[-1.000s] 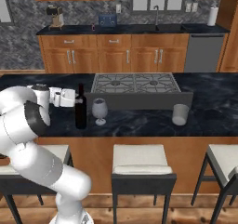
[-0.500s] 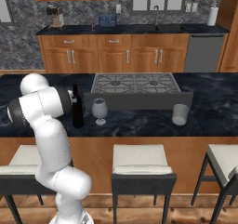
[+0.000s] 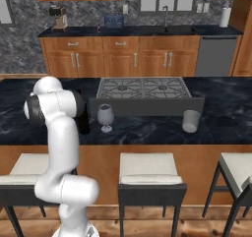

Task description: There is a wine glass and glass cup on the dining counter. Place the wine bottle next to the wine glass and the juice bottle next to the glass cup.

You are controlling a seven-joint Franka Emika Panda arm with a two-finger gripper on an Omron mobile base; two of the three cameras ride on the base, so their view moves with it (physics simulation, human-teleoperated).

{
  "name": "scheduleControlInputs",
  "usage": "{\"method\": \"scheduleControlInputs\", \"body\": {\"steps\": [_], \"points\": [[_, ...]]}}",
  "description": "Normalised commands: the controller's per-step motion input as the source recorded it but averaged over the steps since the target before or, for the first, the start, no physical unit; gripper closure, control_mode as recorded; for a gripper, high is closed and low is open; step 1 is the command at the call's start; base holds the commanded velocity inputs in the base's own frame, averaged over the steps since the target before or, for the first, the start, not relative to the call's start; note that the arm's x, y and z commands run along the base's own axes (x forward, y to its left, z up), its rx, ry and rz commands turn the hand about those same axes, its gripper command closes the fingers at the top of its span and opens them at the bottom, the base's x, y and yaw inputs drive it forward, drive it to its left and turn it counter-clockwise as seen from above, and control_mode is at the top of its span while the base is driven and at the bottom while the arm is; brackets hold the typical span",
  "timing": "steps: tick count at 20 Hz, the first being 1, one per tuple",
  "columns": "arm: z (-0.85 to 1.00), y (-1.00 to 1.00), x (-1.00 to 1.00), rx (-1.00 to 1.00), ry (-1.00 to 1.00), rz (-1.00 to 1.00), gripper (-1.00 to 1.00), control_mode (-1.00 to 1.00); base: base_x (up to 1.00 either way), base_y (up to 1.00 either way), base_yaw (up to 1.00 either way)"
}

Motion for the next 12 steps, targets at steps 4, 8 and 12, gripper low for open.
{"method": "scheduleControlInputs", "body": {"steps": [4,8,12], "points": [[0.0,0.0,0.2,0.0,0.0,0.06,1.0,-1.0,0.0,0.0,0.0],[-0.01,0.0,0.19,0.0,0.0,0.09,1.0,-1.0,0.0,0.0,0.0],[-0.04,-0.06,0.13,0.06,0.0,0.12,1.0,-1.0,0.0,0.0,0.0]]}}
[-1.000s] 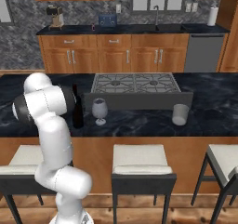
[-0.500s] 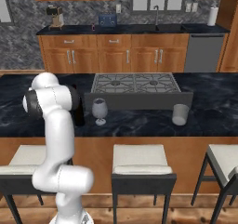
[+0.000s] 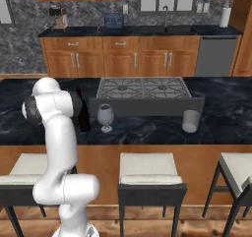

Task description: There is a wine glass and glass cup on the dining counter. Place the wine bottle next to the wine glass and the juice bottle next to the glass cup.

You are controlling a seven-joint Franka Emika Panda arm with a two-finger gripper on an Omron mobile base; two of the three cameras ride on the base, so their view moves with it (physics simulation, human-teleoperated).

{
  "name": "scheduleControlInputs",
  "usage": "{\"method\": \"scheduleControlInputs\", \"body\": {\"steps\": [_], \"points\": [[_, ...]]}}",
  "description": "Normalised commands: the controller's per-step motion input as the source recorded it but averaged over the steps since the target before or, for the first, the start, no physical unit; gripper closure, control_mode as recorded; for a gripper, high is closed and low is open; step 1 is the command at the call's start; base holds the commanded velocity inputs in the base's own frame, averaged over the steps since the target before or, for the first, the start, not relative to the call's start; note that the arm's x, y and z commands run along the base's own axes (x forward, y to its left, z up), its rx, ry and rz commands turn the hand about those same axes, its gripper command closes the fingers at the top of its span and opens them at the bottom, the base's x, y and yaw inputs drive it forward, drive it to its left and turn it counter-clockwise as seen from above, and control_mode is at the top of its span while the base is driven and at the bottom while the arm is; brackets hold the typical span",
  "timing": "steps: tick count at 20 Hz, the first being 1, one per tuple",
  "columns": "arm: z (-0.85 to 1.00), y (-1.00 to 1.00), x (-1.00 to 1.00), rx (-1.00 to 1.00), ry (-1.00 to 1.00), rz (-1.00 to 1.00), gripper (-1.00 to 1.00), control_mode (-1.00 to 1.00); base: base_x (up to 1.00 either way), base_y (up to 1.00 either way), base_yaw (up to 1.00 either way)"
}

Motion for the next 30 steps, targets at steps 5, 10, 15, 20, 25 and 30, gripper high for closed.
{"method": "scheduleControlInputs", "body": {"steps": [5,10,15,20,25,30], "points": [[-0.06,-0.13,0.05,0.08,0.0,0.17,1.0,-1.0,0.0,0.0,0.0],[-0.11,-0.12,0.02,0.08,0.0,0.19,1.0,-1.0,0.0,0.0,0.0],[-0.25,-0.1,0.0,0.04,-0.03,0.19,1.0,-1.0,0.0,0.0,0.0],[-0.3,-0.09,-0.01,0.05,-0.05,0.15,1.0,-1.0,0.0,0.0,0.0],[-0.33,-0.03,-0.04,0.04,-0.07,0.08,1.0,-1.0,0.0,0.0,0.0],[-0.31,0.0,-0.07,0.05,-0.07,0.02,1.0,-1.0,0.0,0.0,0.0]]}}
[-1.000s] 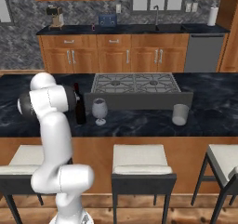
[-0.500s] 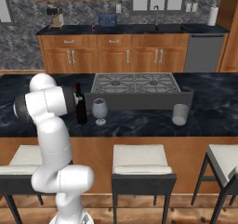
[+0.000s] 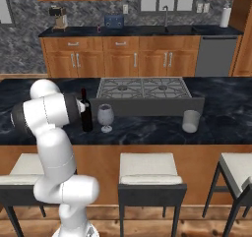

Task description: There is a wine glass and glass cup on the dining counter. Place the wine bottle next to the wine glass and the juice bottle next to the glass cup.

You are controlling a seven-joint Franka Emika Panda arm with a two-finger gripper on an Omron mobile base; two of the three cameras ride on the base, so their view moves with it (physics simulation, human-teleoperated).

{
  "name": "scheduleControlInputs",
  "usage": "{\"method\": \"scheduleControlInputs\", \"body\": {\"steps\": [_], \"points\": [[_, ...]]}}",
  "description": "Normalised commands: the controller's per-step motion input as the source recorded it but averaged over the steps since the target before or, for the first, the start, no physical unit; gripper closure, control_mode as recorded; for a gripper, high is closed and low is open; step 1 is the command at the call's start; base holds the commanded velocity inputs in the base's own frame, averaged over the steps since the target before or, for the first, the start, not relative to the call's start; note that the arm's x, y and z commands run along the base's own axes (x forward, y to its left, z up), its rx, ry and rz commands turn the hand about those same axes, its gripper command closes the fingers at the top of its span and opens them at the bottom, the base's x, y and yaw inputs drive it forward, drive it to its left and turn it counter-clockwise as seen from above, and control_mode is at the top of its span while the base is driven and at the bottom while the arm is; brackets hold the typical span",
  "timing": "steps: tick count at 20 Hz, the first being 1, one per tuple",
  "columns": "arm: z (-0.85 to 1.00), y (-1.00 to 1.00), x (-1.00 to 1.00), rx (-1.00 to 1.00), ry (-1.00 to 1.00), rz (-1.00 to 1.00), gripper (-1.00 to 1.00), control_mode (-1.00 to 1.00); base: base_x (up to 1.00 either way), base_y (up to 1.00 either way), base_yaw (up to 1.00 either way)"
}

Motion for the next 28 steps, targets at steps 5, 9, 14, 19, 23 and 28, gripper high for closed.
{"method": "scheduleControlInputs", "body": {"steps": [5,9,14,19,23,28], "points": [[-0.3,0.0,-0.07,0.04,-0.07,0.0,1.0,-1.0,0.0,0.0,0.0],[-0.35,0.0,-0.04,0.01,-0.03,0.0,1.0,-1.0,0.0,0.0,0.0],[-0.36,0.0,0.01,0.01,0.0,0.0,1.0,-1.0,0.0,0.0,0.0],[-0.3,0.01,0.05,0.01,0.0,0.0,-1.0,-1.0,0.0,0.0,0.0],[-0.23,0.0,0.0,0.02,0.0,-0.01,-1.0,-1.0,0.0,0.0,0.0],[-0.17,0.0,-0.07,0.01,0.0,-0.01,-1.0,-1.0,0.0,0.0,0.0]]}}
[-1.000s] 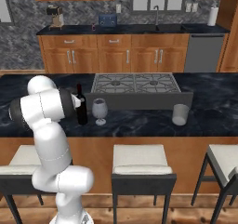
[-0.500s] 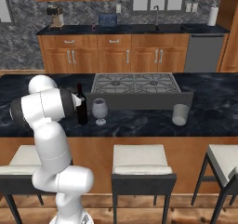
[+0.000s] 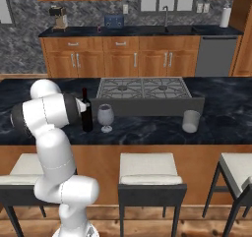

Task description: There is a wine glass and glass cup on the dining counter. Place the wine bottle next to the wine glass and the juice bottle next to the glass cup.

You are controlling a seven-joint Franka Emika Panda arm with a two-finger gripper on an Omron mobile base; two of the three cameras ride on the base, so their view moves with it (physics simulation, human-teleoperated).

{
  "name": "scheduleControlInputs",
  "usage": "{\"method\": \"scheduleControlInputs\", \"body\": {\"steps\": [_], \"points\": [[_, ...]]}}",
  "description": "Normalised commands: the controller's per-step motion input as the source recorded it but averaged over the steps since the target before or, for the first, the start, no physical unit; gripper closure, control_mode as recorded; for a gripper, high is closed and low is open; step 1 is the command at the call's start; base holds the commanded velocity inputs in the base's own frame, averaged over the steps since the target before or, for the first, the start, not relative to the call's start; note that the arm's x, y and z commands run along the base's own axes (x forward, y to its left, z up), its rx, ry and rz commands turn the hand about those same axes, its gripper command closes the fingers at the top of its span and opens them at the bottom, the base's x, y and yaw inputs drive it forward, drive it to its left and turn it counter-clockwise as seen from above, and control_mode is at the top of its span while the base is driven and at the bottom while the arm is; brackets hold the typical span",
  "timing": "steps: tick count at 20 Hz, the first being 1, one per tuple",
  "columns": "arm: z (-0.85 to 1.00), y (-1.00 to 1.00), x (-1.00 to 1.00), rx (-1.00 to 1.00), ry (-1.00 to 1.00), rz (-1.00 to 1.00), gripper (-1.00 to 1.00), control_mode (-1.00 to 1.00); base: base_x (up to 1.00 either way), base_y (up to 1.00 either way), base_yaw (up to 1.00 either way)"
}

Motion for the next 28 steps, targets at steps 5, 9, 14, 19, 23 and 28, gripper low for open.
{"method": "scheduleControlInputs", "body": {"steps": [5,9,14,19,23,28], "points": [[-0.12,0.0,-0.15,0.0,0.0,-0.01,-1.0,-1.0,0.0,0.0,0.0],[-0.09,0.0,-0.18,0.0,-0.01,-0.02,-1.0,-1.0,0.0,0.0,0.0],[-0.08,0.01,-0.13,0.0,-0.02,-0.05,-1.0,-1.0,0.0,0.0,0.0],[-0.04,0.02,-0.03,0.0,-0.06,-0.07,-1.0,-1.0,0.0,0.0,0.0],[-0.01,0.08,0.0,0.0,-0.1,-0.07,-1.0,-1.0,0.0,0.0,0.0],[-0.01,0.13,0.0,0.0,-0.13,-0.06,-1.0,-1.0,0.0,0.0,0.0]]}}
